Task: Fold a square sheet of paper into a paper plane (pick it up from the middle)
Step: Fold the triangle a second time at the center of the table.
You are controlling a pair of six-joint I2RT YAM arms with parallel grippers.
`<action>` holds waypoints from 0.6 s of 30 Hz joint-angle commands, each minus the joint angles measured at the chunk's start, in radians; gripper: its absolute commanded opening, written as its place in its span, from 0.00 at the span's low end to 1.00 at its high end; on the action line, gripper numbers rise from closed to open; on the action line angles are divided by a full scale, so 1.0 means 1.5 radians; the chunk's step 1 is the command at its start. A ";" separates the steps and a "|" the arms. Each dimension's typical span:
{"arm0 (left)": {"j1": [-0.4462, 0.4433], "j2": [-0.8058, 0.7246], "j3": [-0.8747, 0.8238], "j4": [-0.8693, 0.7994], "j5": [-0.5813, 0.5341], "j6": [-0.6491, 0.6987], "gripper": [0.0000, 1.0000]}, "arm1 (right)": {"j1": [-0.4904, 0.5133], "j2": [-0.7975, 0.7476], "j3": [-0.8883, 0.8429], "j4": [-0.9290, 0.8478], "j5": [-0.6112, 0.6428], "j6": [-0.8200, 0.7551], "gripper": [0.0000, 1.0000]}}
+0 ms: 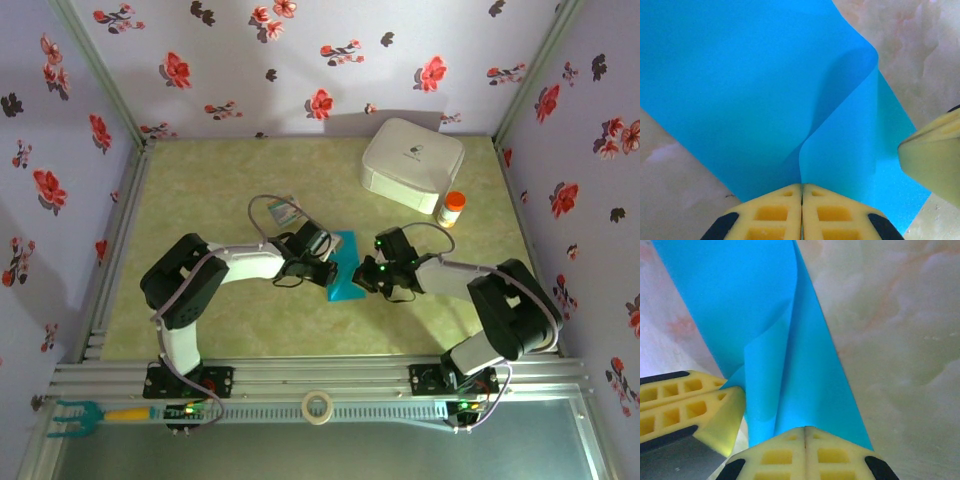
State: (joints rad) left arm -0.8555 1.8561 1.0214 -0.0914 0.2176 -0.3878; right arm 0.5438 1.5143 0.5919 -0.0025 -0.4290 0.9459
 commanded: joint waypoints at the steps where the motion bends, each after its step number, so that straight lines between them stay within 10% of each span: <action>1: -0.009 0.002 0.006 -0.027 0.003 -0.031 0.08 | 0.005 0.017 0.006 -0.041 0.011 -0.010 0.05; 18: -0.005 -0.003 0.042 -0.062 -0.044 0.024 0.10 | 0.005 0.023 0.025 -0.116 0.060 -0.049 0.03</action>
State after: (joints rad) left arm -0.8639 1.8503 1.0611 -0.1551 0.1692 -0.3828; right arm 0.5446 1.5322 0.6292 -0.1013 -0.3901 0.8963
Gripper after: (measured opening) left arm 0.095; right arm 0.058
